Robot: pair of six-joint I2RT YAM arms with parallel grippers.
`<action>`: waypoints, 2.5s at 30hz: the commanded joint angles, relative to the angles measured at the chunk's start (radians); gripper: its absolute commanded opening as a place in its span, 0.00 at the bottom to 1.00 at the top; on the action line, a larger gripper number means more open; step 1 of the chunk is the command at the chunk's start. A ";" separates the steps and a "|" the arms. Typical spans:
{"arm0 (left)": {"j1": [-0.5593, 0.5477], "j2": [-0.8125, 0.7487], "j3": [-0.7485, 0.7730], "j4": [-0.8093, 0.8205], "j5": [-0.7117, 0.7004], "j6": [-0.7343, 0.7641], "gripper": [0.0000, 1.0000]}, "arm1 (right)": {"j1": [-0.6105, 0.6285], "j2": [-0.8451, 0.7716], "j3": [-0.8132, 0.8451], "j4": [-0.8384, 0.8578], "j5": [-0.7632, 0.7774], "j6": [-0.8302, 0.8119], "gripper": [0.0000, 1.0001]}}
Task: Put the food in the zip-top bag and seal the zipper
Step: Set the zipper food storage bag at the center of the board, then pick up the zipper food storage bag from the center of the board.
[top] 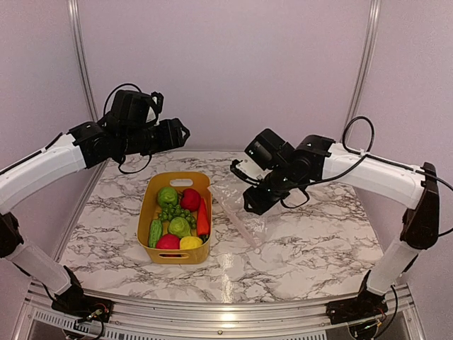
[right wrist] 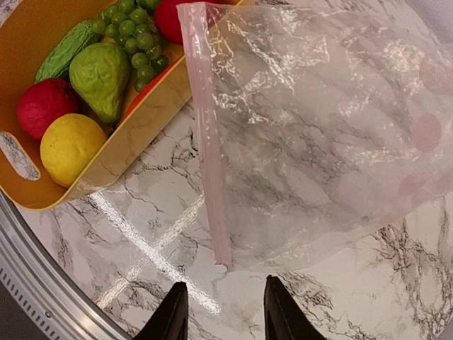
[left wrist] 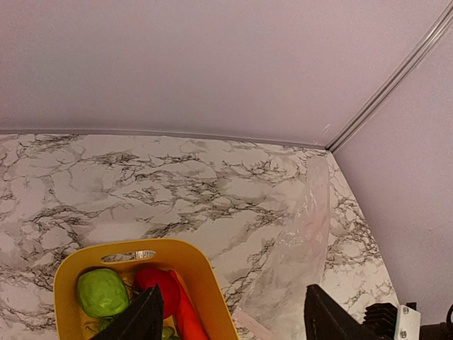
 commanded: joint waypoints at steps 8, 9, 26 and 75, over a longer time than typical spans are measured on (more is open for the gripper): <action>0.004 -0.044 -0.072 -0.024 0.003 -0.035 0.69 | 0.052 -0.101 -0.196 0.123 0.173 0.086 0.34; 0.004 -0.048 -0.073 -0.026 -0.001 -0.030 0.69 | 0.054 -0.082 -0.188 0.116 0.192 0.075 0.34; 0.004 -0.141 -0.113 -0.079 -0.074 -0.027 0.70 | 0.073 0.055 -0.258 0.372 0.230 -0.099 0.37; -0.178 0.176 -0.007 0.147 0.061 -0.142 0.66 | -0.049 -0.046 -0.056 0.391 0.141 0.110 0.00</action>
